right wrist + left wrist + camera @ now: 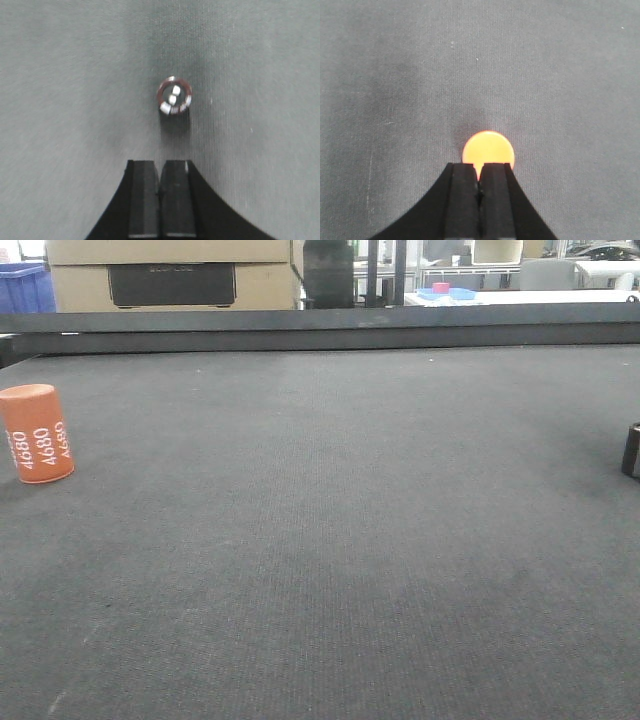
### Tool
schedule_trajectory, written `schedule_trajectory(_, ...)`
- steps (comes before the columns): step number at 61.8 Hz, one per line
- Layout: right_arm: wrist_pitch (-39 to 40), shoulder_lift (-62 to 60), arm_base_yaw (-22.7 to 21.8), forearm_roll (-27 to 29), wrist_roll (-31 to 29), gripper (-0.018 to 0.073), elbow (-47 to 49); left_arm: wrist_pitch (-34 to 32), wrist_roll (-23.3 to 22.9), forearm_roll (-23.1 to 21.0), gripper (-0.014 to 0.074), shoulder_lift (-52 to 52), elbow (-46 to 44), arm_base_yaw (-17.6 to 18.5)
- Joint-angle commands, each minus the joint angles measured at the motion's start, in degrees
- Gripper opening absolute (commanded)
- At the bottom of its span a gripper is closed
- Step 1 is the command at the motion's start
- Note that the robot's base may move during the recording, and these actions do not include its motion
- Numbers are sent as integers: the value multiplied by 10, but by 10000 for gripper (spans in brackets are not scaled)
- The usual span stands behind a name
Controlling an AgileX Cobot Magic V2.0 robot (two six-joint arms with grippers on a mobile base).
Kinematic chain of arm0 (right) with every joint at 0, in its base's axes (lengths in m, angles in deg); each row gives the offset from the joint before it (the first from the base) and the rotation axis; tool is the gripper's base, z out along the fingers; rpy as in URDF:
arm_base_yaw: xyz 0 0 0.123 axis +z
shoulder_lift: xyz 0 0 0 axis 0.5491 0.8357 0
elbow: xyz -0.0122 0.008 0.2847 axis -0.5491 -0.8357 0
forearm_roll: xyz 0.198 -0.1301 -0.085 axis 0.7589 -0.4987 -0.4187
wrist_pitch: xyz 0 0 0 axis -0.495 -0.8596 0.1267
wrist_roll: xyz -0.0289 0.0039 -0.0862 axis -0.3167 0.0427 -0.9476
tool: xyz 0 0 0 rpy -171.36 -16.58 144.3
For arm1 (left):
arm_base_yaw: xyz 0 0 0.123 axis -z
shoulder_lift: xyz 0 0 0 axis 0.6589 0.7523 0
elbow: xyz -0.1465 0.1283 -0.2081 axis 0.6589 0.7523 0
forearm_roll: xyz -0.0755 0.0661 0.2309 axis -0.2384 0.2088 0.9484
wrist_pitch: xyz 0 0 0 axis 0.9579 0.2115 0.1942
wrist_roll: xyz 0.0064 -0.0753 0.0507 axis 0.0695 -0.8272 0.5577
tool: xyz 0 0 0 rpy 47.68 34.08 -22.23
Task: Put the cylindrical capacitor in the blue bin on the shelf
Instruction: 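Close left gripper on orange cylinder and right gripper on capacitor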
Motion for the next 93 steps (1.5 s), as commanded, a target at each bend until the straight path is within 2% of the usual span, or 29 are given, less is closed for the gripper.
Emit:
schedule_trajectory(1, -11, 27, -2, -18, 4, -162, 22, 4, -2, -6, -111, 4, -7, 0)
schedule_trajectory(6, -26, 52, -2, -19, 4, -152, 39, 4, -2, -6, -111, 6, -7, 0)
schedule_trajectory(9, -32, 65, -2, -20, 4, -99, 47, 5, -2, -7, -111, 6, -7, 0)
schedule_trajectory(14, -32, 91, -2, -22, 4, 113, 59, 6, -2, -8, -111, 6, -7, 0)
schedule_trajectory(17, -28, 103, -2, -22, 4, 282, 63, 9, -2, -8, -111, 6, -7, 0)
schedule_trajectory(19, -26, 109, -2, -22, 4, 354, 64, 9, -2, -8, -111, 6, -7, 0)
schedule_trajectory(24, -18, 125, -2, -23, 4, 487, 65, 9, -2, -8, -111, 6, -7, 0)
schedule_trajectory(27, -12, 134, -2, -25, 4, 507, 65, 10, -2, -8, -111, 6, -7, 0)
schedule_trajectory(33, 14, 153, -2, -44, 4, 491, 66, 14, -2, -8, -111, 6, -7, 0)
schedule_trajectory(47, 6, 194, -7, -44, 4, 424, 101, 19, -2, -8, -111, 6, -7, 0)
schedule_trajectory(79, 6, 226, -7, -32, 4, 416, 109, 24, -2, -8, -111, 6, -7, 0)
schedule_trajectory(83, 6, 226, -7, -32, 4, 362, 109, 27, -2, -8, -111, 6, -7, 0)
schedule_trajectory(86, 6, 226, -7, -32, 4, 272, 109, 31, -2, -8, -111, 6, -7, 0)
schedule_trajectory(89, 6, 226, -7, -32, 4, 153, 109, 42, -2, -8, -99, 6, -7, 0)
schedule_trajectory(93, 6, 226, -7, -32, 4, -11, 109, 53, -2, -8, -43, 6, -7, 0)
